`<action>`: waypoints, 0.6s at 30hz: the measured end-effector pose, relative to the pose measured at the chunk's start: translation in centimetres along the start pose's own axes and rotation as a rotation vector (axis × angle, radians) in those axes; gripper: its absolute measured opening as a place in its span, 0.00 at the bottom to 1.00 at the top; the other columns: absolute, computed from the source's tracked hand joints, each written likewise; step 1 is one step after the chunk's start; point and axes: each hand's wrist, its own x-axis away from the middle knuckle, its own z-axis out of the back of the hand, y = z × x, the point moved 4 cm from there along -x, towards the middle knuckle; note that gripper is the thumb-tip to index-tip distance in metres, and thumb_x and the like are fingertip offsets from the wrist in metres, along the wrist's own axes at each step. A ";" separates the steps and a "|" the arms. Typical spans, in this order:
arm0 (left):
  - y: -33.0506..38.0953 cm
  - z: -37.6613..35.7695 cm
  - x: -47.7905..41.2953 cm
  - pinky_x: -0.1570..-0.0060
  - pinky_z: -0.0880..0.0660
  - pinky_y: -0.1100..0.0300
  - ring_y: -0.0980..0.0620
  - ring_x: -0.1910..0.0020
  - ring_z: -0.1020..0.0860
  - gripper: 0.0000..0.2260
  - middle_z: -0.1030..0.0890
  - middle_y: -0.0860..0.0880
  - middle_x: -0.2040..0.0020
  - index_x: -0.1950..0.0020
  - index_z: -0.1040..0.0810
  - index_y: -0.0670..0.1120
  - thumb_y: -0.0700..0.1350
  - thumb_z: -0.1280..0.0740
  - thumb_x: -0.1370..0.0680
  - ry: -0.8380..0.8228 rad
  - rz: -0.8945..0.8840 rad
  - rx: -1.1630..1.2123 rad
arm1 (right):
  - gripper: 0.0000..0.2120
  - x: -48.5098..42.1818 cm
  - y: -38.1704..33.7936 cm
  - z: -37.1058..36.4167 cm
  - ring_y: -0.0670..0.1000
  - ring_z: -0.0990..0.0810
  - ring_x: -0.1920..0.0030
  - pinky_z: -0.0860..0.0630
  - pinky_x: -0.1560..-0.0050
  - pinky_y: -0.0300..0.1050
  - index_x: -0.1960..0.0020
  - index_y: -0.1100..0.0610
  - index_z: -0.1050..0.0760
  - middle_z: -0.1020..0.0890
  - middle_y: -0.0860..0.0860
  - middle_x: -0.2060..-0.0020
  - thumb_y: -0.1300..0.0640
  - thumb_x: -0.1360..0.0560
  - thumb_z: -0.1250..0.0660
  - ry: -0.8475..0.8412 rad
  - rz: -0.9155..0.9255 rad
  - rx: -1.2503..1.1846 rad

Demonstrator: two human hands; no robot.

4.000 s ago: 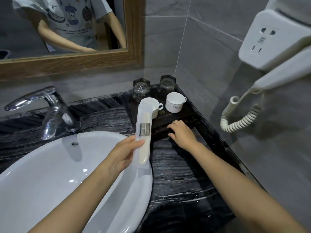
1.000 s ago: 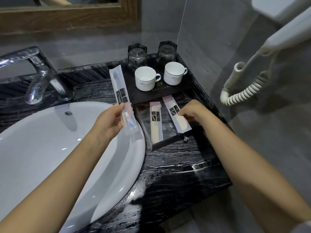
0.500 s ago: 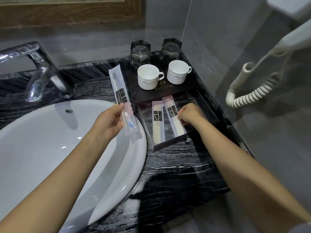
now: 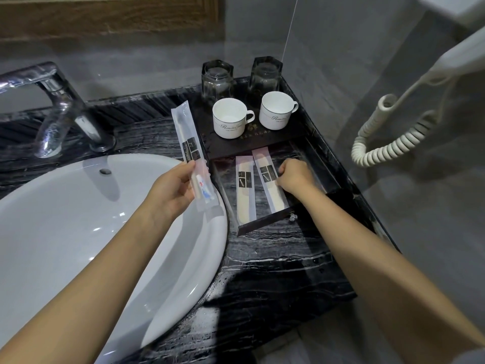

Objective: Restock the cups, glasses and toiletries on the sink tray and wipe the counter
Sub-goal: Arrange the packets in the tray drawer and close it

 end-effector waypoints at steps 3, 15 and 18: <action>0.0 0.1 0.0 0.66 0.20 0.64 0.56 0.68 0.18 0.07 0.16 0.51 0.69 0.57 0.22 0.43 0.38 0.40 0.22 -0.001 0.001 -0.002 | 0.06 0.6 -2.1 -0.6 0.61 0.20 0.46 0.21 0.46 0.51 0.51 0.62 0.22 0.19 0.58 0.46 0.64 0.26 0.36 0.055 0.083 -0.002; 0.4 1.0 -0.4 0.63 0.19 0.63 0.55 0.68 0.18 0.06 0.16 0.50 0.68 0.55 0.22 0.43 0.39 0.38 0.22 0.016 0.000 0.015 | 0.12 1.9 -5.3 -5.8 0.60 0.21 0.46 0.27 0.59 0.47 0.47 0.63 0.27 0.22 0.59 0.44 0.59 0.27 0.30 -0.042 0.052 0.097; 0.2 1.3 -0.5 0.64 0.19 0.62 0.55 0.68 0.18 0.07 0.16 0.50 0.68 0.56 0.22 0.43 0.39 0.39 0.23 0.020 0.000 0.028 | 0.27 2.2 -5.7 -6.5 0.61 0.25 0.41 0.23 0.48 0.51 0.38 0.64 0.30 0.27 0.61 0.39 0.51 0.30 0.26 -0.025 0.062 0.110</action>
